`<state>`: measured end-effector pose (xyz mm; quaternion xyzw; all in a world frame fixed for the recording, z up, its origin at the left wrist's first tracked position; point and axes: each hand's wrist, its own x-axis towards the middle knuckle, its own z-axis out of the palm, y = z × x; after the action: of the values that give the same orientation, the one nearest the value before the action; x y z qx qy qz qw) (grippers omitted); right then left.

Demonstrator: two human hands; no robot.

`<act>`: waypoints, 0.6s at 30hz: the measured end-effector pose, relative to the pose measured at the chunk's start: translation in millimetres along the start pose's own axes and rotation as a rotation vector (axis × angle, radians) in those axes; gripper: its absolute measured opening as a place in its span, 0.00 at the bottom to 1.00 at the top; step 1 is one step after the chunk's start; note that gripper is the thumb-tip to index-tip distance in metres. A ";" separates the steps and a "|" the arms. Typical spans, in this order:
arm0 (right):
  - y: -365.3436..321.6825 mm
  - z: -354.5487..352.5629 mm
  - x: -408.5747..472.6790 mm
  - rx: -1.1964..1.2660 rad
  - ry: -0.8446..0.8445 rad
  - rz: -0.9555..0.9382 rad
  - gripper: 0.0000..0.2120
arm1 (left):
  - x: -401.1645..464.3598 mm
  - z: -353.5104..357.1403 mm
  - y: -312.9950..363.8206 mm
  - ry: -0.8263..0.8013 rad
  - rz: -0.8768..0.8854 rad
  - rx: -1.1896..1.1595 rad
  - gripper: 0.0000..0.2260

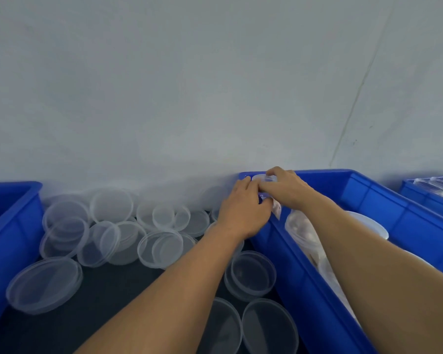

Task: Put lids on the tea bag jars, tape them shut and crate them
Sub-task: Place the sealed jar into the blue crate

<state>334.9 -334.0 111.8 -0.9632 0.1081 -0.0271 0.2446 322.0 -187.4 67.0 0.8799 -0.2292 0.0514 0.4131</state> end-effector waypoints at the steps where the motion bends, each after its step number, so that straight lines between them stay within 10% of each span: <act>1: -1.9 0.8 1.6 0.040 -0.019 0.001 0.29 | -0.1 1.1 -0.5 -0.002 0.003 0.029 0.23; 5: -7.0 2.2 9.9 0.104 -0.041 0.009 0.03 | -0.8 0.1 2.4 -0.044 -0.002 0.158 0.26; 18: -82.3 -13.3 -55.1 0.281 0.318 -0.218 0.15 | -95.3 -53.4 -18.3 0.136 -0.164 -0.031 0.21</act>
<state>295.8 -257.5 162.8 -0.9093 0.0357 -0.2193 0.3519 250.7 -102.8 62.3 0.8836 -0.1284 0.0735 0.4442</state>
